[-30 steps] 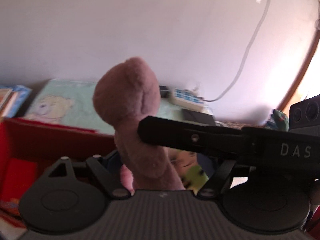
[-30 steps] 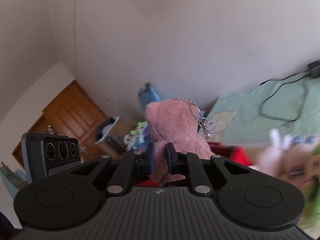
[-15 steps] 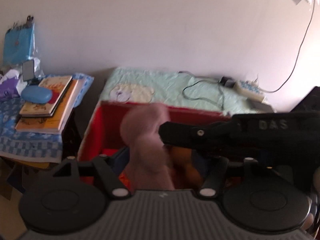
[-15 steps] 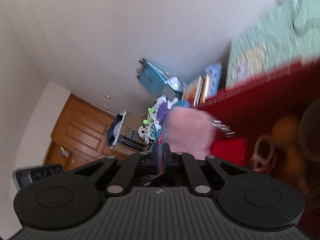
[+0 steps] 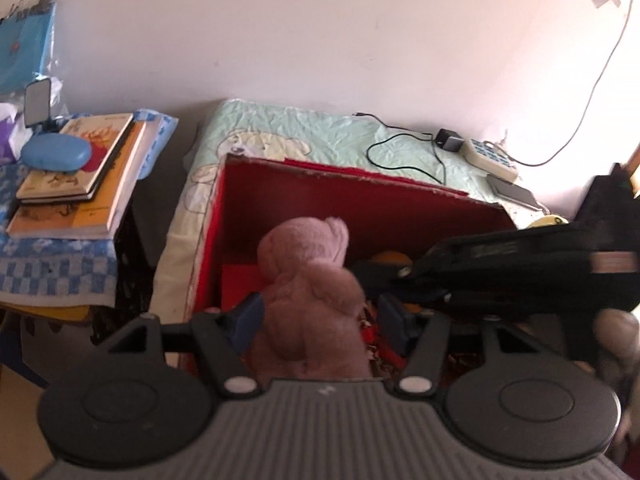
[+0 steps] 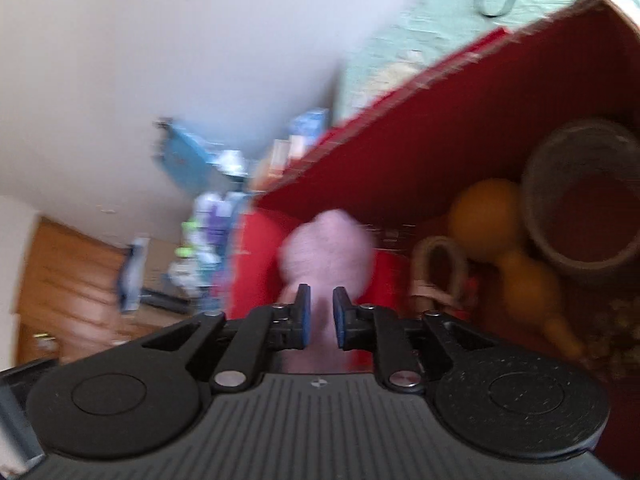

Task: Organize objects
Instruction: 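Lift the pink teddy bear with the right gripper over the red box, then lower the pink teddy bear into the red box and open the right gripper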

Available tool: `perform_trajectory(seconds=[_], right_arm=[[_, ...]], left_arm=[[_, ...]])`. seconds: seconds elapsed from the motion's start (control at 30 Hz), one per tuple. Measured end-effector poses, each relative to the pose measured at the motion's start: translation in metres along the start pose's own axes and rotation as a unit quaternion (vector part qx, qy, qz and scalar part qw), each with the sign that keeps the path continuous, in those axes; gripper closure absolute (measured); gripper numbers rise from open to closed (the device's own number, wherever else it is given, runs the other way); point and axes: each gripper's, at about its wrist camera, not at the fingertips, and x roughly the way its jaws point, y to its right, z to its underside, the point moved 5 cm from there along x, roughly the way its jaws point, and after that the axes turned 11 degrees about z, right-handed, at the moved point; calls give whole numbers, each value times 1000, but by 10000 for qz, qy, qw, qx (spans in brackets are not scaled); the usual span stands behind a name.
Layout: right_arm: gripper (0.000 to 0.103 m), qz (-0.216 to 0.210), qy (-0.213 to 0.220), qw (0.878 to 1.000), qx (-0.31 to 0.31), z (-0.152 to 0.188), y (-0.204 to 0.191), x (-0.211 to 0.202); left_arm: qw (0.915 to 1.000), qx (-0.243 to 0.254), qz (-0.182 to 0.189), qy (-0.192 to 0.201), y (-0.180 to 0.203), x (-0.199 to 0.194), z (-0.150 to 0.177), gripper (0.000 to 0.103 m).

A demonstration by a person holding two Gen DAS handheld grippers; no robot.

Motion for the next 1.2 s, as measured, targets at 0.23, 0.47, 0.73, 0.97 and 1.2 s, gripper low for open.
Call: perform_trajectory(seconds=[0.23,0.47,0.73,0.97,1.2], right_arm=[[92,463,-271,9981,-297,6,-10,14],[88,1594,91,9811,-1091,14,-25,16],[85,1506,618,9815,-1012,26,-3,-38],[81,1471,1041,9791,-942,27,0,-78],[81,1545,1299,9750,-931,21,29,-127]], left_arm=[[10000,-45,71,-49,-4,-6,6,40],[9998,-51,-124,-168,-6,-5,6,39],[9995,-125,-277,-78,0,-8,0,37],[9988,208,-433,6,40,-9,-14,37],[9970,467,-548,-283,98,16,-16,37]])
